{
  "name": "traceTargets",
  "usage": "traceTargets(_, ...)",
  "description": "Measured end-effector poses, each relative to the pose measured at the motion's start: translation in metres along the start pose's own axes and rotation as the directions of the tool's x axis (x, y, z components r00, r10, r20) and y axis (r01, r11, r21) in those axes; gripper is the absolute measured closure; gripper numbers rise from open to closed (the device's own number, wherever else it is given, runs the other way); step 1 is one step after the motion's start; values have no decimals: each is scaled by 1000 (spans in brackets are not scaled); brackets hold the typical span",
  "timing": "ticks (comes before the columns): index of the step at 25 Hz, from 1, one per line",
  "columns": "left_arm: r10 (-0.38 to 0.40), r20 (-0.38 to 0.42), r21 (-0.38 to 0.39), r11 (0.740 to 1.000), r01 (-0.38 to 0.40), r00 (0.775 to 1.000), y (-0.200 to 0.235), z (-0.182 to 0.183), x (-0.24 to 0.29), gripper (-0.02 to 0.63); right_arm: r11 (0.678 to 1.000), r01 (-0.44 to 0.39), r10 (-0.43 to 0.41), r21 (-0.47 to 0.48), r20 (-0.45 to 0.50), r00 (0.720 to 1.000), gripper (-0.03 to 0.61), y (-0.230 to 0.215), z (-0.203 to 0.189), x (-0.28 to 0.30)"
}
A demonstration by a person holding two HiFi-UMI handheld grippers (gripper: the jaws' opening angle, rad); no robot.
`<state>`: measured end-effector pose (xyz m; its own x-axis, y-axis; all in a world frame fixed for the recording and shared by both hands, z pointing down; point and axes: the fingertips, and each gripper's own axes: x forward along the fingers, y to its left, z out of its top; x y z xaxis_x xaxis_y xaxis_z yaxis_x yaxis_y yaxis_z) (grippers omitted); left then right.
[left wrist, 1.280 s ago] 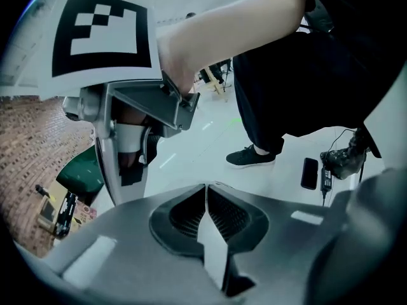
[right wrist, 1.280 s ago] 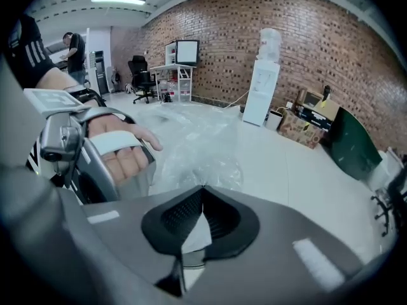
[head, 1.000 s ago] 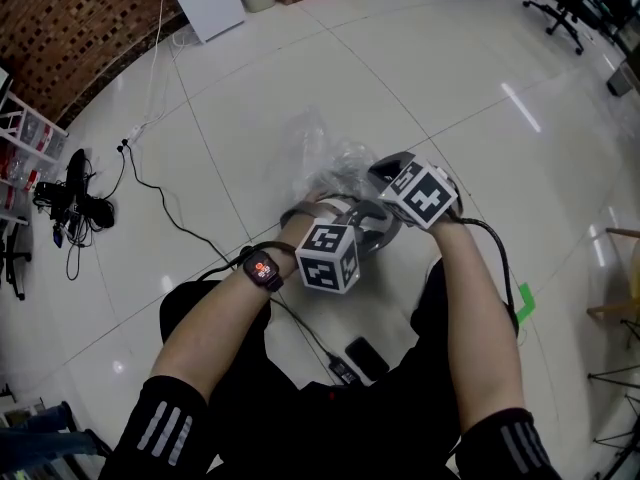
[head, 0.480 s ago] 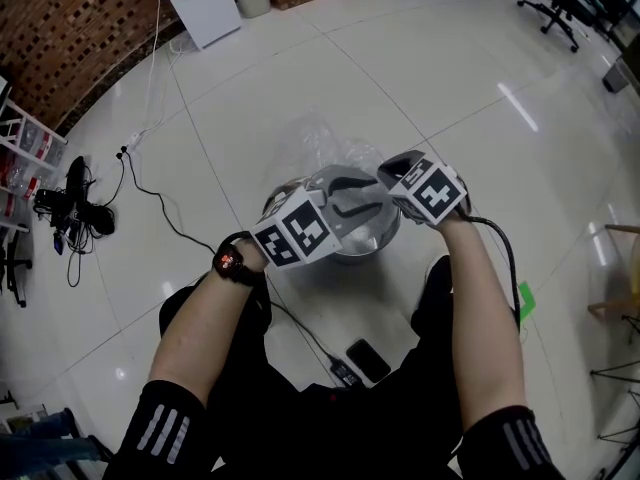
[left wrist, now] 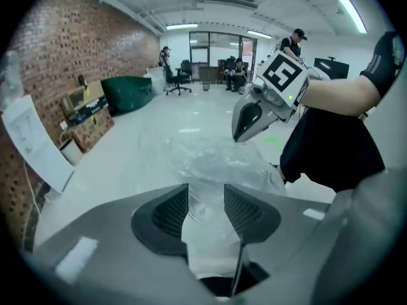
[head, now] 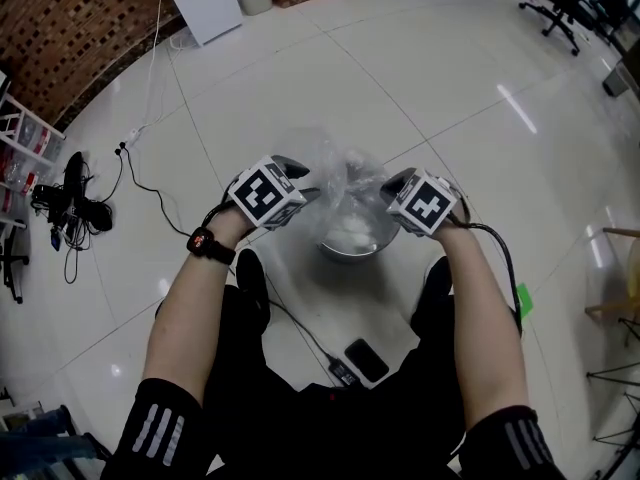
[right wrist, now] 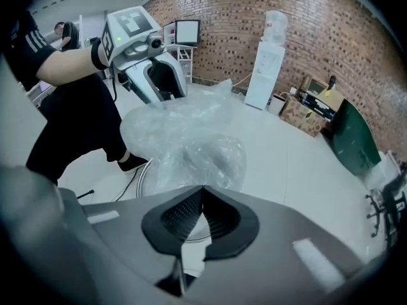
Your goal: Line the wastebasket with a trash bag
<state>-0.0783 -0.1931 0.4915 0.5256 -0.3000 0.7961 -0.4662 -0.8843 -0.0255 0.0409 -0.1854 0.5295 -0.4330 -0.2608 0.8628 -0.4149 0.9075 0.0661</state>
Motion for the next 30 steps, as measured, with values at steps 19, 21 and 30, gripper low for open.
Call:
traceTargets(19, 28, -102, -16, 999, -30, 994, 21, -14, 6, 445, 922, -174, 75, -346, -282, 956, 571, 59, -27, 135)
traceTargets(21, 20, -78, -34, 999, -23, 997, 23, -8, 4, 445, 917, -198, 86, -347, -313, 946, 571, 62, -37, 152)
traceTargets(30, 61, -132, -20, 998, -64, 989, 35, -18, 4, 445, 935, -236, 151, -266, -304, 941, 535, 64, -46, 182)
